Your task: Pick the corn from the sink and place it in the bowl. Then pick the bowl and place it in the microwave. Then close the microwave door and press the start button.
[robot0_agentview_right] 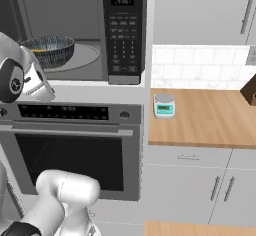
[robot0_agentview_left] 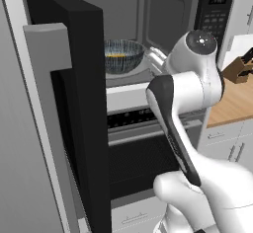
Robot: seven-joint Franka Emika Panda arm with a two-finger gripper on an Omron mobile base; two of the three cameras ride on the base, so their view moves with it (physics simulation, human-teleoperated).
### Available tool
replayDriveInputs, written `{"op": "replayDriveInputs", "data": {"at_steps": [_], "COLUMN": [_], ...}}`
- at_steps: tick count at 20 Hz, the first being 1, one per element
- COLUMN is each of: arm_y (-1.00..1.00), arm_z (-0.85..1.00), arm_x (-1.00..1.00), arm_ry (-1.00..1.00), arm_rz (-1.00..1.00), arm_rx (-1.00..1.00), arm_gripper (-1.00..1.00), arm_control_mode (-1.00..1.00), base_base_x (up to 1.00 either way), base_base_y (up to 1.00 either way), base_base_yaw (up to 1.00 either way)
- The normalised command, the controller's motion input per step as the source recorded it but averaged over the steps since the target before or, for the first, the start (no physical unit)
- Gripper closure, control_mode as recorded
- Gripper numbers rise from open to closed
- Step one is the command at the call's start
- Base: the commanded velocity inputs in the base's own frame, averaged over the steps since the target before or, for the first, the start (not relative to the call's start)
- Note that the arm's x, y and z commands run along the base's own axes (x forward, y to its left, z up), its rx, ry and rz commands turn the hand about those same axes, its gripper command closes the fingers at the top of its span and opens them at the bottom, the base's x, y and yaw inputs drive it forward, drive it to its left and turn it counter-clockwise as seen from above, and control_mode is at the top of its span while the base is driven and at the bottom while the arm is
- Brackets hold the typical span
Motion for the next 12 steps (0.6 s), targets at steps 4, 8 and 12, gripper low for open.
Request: {"op": "replayDriveInputs", "data": {"at_steps": [4, 8, 12], "arm_y": [-0.21, -0.30, -0.32], "arm_z": [-0.45, -0.36, -0.04], "arm_x": [-0.13, -0.02, -0.04], "arm_ry": [-0.01, -0.08, -0.18], "arm_rz": [-0.04, -0.01, 0.00], "arm_rx": [-0.51, -0.55, -0.59], "arm_gripper": [-1.00, -1.00, -1.00], "arm_control_mode": [-1.00, -1.00, -1.00], "base_base_x": [0.00, 0.00, 0.00], "base_base_y": [0.00, 0.00, 0.00], "base_base_yaw": [0.00, 0.00, 0.00]}}
